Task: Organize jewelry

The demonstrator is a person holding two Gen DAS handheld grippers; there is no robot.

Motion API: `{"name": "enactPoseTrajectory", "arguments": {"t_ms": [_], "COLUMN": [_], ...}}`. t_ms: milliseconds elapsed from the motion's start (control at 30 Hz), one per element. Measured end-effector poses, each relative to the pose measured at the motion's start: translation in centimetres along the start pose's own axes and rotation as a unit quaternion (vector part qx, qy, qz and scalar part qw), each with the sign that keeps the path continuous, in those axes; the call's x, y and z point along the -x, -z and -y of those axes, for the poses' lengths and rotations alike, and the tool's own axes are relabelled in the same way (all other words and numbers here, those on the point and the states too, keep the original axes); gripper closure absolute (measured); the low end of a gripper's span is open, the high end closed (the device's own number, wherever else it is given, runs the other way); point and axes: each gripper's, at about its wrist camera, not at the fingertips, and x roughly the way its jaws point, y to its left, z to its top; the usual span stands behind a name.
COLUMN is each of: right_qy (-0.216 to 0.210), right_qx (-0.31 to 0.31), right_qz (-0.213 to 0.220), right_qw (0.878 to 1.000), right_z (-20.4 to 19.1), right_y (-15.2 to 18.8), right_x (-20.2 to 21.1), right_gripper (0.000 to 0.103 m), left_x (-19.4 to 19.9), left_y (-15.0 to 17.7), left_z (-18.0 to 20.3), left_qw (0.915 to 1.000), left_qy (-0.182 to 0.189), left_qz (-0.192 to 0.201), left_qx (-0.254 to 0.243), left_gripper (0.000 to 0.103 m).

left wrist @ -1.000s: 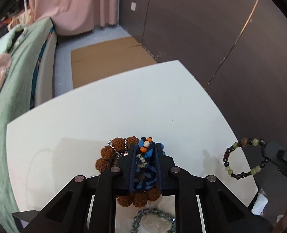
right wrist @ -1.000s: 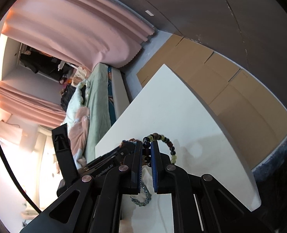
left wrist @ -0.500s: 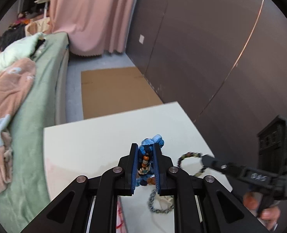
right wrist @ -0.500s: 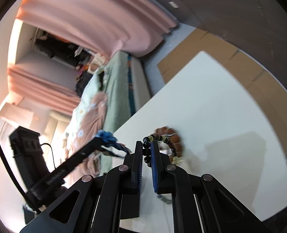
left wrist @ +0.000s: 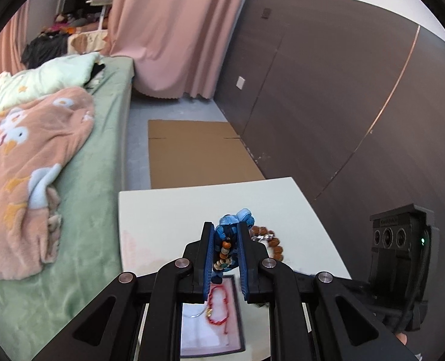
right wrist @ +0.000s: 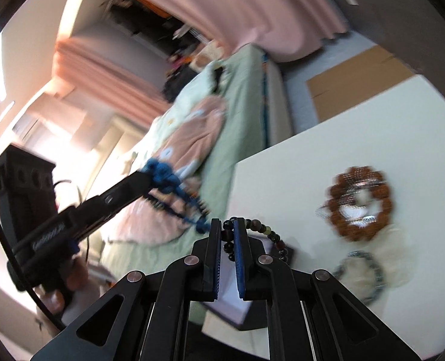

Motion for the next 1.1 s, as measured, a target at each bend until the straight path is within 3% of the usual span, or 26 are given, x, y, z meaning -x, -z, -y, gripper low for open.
{"name": "enactPoseTrajectory", "arguments": {"t_ms": [133,167,200,267,500,567,600,633,733,933,1100], "right_qy": [-0.010,-0.001,0.010,0.036,0.077,0.088,0.090,0.093,0.108,0.131,0.129], "right_qx": [0.040,0.049,0.049,0.038,-0.009,-0.027,-0.033,-0.043,-0.068,-0.127,-0.124], "right_qz": [-0.034,-0.048,-0.061,-0.063,-0.012,0.002,0.006,0.015,0.037,0.060,0.071], "right_qw": [0.999,0.998,0.997,0.997,0.997,0.996,0.995,0.995,0.991,0.981,0.981], "right_z": [-2.3,-2.6,-2.6,-1.8,1.6,2.8,3.1,3.7,5.5,9.1,9.7], "right_y": [1.0,1.1,1.1,0.7,-0.5,-0.8,-0.8,-1.0,-1.1,-1.2,-1.0], "right_x": [-2.4,-3.0,-3.6,-3.6,0.0,1.4,1.8,2.5,4.6,8.3,10.5], "right_gripper": [0.093,0.087,0.065,0.036,0.035,0.035,0.035,0.035,0.035,0.035,0.035], "left_x": [0.0,0.0,0.0,-0.2,-2.3,-3.0,-3.1,-3.2,-3.3,-5.0,-7.3], "left_y": [0.7,0.9,1.1,1.6,3.5,3.7,3.8,3.7,3.4,2.8,2.6], "left_z": [-0.7,-0.8,-0.8,-0.5,0.8,1.7,2.0,2.5,3.8,6.4,8.0], "left_qw": [0.9998,0.9997,0.9996,0.9995,0.9967,0.9947,0.9943,0.9943,0.9951,0.9943,0.9937], "left_qy": [0.005,0.006,0.008,0.005,-0.001,0.012,0.015,0.017,0.022,0.032,0.035], "left_qz": [-0.017,-0.021,-0.024,-0.031,-0.081,-0.100,-0.102,-0.101,-0.090,-0.096,-0.104], "left_qx": [0.010,0.011,0.012,0.010,-0.011,-0.023,-0.025,-0.027,-0.033,-0.036,-0.026], "left_gripper": [0.088,0.087,0.087,0.087,0.081,0.072,0.062,0.051,0.036,0.035,0.035]}}
